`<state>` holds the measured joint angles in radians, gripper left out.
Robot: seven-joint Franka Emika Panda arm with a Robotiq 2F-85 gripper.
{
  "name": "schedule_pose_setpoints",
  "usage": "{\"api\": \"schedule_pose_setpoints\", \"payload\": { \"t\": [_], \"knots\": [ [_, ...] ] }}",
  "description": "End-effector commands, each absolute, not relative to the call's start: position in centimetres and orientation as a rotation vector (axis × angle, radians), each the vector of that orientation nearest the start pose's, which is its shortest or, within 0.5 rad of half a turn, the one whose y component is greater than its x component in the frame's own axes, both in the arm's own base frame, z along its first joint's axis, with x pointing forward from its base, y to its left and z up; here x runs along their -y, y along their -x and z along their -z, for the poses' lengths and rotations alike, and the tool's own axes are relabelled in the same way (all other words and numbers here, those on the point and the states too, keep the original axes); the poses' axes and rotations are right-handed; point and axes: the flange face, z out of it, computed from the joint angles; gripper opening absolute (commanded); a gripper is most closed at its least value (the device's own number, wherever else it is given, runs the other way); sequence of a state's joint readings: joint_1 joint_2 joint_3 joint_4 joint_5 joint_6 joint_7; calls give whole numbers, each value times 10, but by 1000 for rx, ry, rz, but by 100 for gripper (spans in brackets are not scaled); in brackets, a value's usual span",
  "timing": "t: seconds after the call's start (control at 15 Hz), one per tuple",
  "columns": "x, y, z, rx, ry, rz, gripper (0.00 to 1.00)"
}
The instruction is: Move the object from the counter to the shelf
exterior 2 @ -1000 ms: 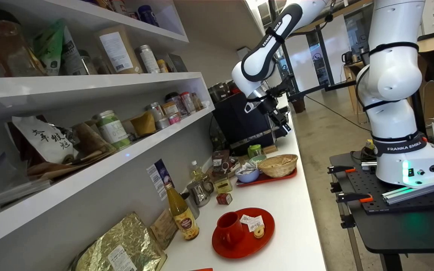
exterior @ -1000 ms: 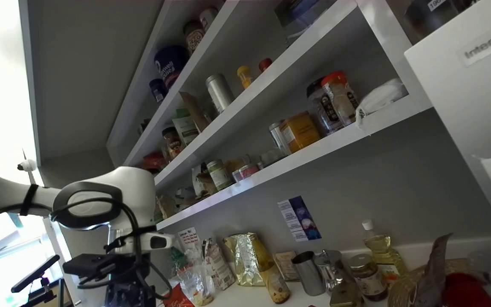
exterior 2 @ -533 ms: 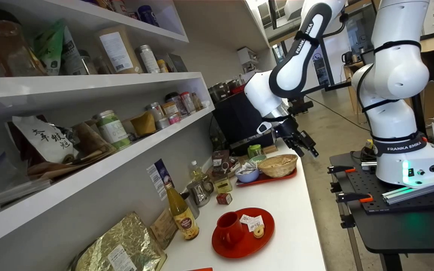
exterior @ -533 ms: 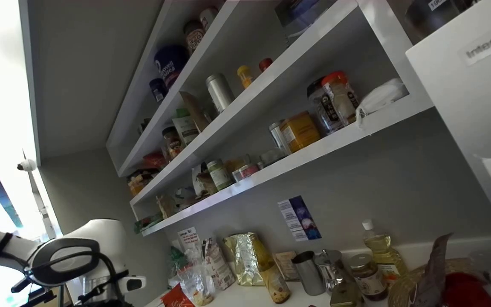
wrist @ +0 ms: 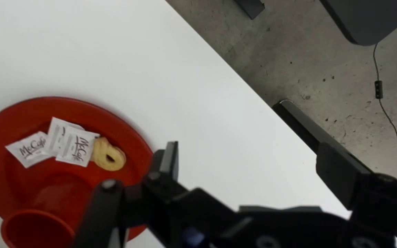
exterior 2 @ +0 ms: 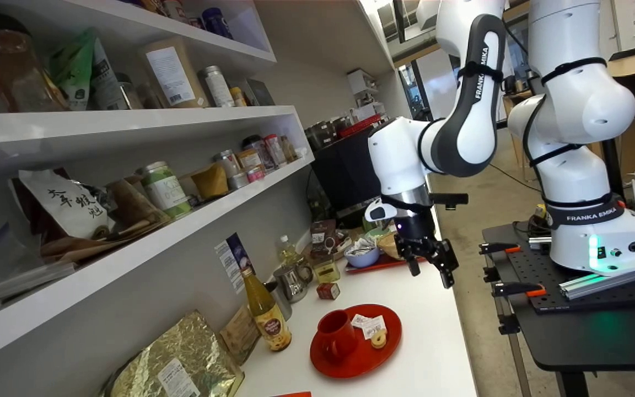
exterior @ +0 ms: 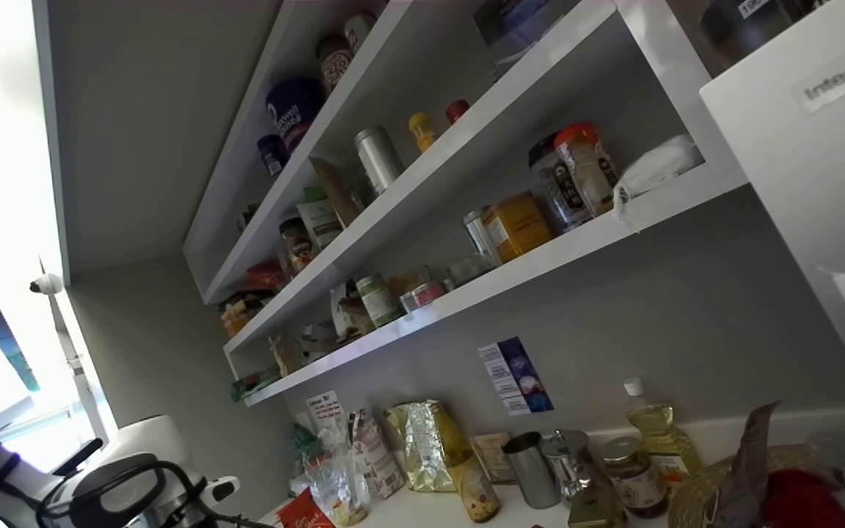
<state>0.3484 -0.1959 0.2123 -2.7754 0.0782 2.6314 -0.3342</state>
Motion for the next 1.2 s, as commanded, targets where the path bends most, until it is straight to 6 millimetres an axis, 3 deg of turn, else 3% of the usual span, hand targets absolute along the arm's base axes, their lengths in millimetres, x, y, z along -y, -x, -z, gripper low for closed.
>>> {"api": "schedule_pose_setpoints", "payload": {
  "t": [0.0, 0.27, 0.6, 0.87, 1.13],
  "knots": [
    [-231, -321, -247, 1268, 2836, 156, 100],
    [-267, -306, -228, 1264, 2793, 187, 100],
    [-318, -308, -232, 1234, 2755, 199, 100],
    [-341, -318, -243, 1191, 2737, 251, 100],
    [-349, -326, -255, 1178, 2717, 351, 100]
  ]
}}
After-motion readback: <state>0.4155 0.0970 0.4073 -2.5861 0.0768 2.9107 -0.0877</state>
